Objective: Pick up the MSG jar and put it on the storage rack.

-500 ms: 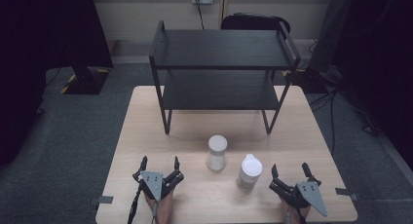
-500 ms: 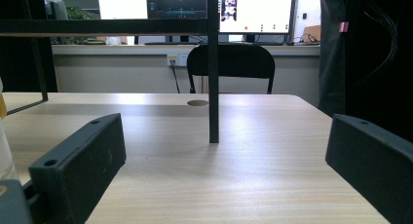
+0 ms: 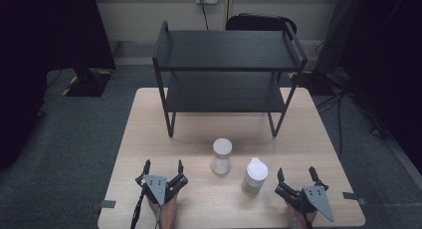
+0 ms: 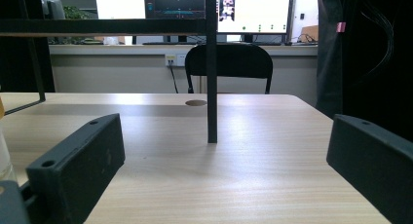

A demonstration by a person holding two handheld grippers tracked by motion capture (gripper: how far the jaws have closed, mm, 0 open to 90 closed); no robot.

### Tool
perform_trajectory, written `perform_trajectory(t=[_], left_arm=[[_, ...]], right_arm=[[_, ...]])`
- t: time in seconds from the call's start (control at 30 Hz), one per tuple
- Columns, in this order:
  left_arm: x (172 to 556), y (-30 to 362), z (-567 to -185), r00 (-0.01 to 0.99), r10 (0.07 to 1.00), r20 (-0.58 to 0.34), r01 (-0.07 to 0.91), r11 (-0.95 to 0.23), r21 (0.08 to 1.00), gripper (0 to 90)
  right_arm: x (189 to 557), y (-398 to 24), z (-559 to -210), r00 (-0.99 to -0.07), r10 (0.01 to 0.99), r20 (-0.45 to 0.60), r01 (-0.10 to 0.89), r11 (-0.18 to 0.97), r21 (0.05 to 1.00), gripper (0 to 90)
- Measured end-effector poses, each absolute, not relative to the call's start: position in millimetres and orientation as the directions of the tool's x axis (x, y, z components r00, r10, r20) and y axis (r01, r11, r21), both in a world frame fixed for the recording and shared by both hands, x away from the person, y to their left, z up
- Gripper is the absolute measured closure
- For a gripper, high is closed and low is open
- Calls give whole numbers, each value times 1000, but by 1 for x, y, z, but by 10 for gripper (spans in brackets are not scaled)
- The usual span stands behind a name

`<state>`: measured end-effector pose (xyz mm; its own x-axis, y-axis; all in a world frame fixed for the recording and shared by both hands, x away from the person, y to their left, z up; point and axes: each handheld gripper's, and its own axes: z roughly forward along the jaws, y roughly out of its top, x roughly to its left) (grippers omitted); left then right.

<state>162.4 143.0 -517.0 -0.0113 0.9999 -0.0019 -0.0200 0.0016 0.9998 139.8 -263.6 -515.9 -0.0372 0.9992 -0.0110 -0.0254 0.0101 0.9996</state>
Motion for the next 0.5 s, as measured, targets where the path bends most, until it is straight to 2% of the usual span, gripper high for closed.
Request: perform_trajectory(t=[0.5], left_arm=[[162,146,-517,16,1000,4,-22,-4,1000,0]], right_arm=[[140,-264,-516,-37,999,-11,-26,10,1000,0]])
